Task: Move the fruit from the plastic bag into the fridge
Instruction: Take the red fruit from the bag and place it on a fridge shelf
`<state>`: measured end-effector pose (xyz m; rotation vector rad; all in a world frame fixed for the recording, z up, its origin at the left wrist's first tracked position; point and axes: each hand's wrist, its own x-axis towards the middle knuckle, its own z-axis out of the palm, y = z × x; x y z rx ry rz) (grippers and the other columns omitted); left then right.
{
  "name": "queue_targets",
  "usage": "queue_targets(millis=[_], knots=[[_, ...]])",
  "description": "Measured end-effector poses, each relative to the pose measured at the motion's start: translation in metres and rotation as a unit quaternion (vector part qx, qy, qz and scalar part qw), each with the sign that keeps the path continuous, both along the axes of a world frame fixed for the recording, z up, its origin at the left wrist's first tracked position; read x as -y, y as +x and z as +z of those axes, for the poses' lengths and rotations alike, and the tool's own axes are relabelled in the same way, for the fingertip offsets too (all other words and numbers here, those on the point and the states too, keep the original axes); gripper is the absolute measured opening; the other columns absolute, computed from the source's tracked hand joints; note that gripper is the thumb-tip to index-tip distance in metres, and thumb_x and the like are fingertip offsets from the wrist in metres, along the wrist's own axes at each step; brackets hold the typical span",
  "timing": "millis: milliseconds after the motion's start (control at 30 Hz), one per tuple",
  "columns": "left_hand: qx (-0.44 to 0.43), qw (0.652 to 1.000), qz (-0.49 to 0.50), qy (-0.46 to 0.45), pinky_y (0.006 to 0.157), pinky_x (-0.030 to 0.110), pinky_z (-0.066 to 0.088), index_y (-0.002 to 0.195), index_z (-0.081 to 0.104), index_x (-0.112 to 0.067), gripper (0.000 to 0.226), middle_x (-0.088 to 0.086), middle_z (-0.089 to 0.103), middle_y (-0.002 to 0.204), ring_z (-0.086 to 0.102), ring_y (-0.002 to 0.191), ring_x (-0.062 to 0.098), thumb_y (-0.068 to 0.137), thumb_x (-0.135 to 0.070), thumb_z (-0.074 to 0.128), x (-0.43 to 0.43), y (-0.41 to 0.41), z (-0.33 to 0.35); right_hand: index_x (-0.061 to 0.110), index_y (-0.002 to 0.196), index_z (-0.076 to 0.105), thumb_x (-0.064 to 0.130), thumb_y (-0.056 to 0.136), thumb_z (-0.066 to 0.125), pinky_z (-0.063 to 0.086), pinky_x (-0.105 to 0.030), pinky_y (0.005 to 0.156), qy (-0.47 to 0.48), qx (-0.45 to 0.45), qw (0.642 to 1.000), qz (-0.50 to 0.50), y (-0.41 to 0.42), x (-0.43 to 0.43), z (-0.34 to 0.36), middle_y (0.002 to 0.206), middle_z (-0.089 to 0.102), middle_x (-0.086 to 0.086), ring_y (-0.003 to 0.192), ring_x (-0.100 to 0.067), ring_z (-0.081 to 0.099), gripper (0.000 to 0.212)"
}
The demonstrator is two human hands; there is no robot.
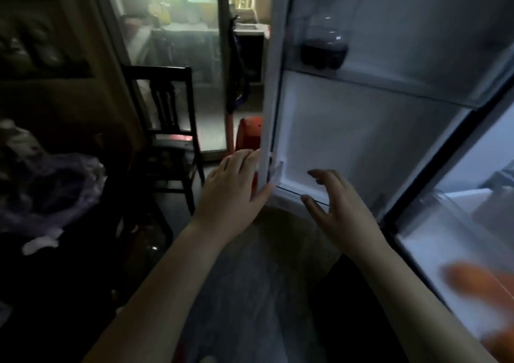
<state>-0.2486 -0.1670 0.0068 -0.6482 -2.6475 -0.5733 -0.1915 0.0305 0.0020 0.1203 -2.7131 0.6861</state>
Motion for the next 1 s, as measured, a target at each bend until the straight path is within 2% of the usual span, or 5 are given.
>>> queue_targets(millis=[333, 500, 633, 767, 1000], knots=[[0.029, 0.982, 0.186, 0.028, 0.093, 0.042, 0.043, 0.13, 0.051, -0.011, 0.067, 0.009, 0.053, 0.129, 0.05, 0.118, 0.029, 0.082, -0.054, 0.034, 0.188, -0.066, -0.034, 0.022, 0.131, 0.047, 0.031, 0.088, 0.061, 0.035, -0.019, 0.087, -0.019, 0.02, 0.982, 0.187, -0.135, 0.194, -0.018, 0.131, 0.047, 0.004, 0.116, -0.01, 0.046, 0.046], [0.058, 0.968, 0.243, 0.028, 0.097, 0.04, 0.04, 0.134, 0.046, -0.013, 0.056, 0.004, 0.048, 0.133, 0.043, 0.125, 0.023, 0.089, -0.047, 0.05, 0.262, -0.083, -0.06, 0.023, 0.131, 0.046, 0.03, 0.087, 0.062, 0.046, -0.03, 0.093, -0.034, 0.032, 0.968, 0.245, -0.174, 0.273, -0.033, 0.131, 0.048, 0.003, 0.119, -0.013, 0.049, 0.047], [0.072, 0.956, 0.284, 0.031, 0.096, 0.038, 0.042, 0.134, 0.044, -0.015, 0.055, 0.003, 0.046, 0.133, 0.042, 0.123, 0.022, 0.09, -0.048, 0.05, 0.304, -0.09, -0.072, 0.019, 0.131, 0.048, 0.028, 0.088, 0.061, 0.041, -0.024, 0.094, -0.016, 0.044, 0.954, 0.295, -0.201, 0.316, -0.041, 0.132, 0.048, 0.002, 0.12, -0.014, 0.047, 0.046], [0.075, 0.944, 0.32, 0.032, 0.094, 0.033, 0.04, 0.131, 0.046, -0.014, 0.053, 0.003, 0.048, 0.131, 0.046, 0.12, 0.021, 0.09, -0.045, 0.053, 0.333, -0.101, -0.083, 0.018, 0.13, 0.049, 0.028, 0.088, 0.062, 0.043, -0.03, 0.097, -0.025, 0.054, 0.94, 0.335, -0.231, 0.348, -0.049, 0.129, 0.05, 0.001, 0.12, -0.017, 0.049, 0.046], [0.123, 0.911, 0.391, 0.054, 0.101, 0.033, 0.036, 0.139, 0.039, -0.014, 0.058, 0.003, 0.043, 0.139, 0.04, 0.128, 0.02, 0.091, -0.044, 0.051, 0.366, -0.137, -0.112, 0.021, 0.133, 0.046, 0.029, 0.089, 0.06, 0.039, -0.021, 0.087, 0.003, 0.096, 0.915, 0.393, -0.295, 0.398, -0.076, 0.133, 0.046, 0.006, 0.116, -0.012, 0.049, 0.046]])
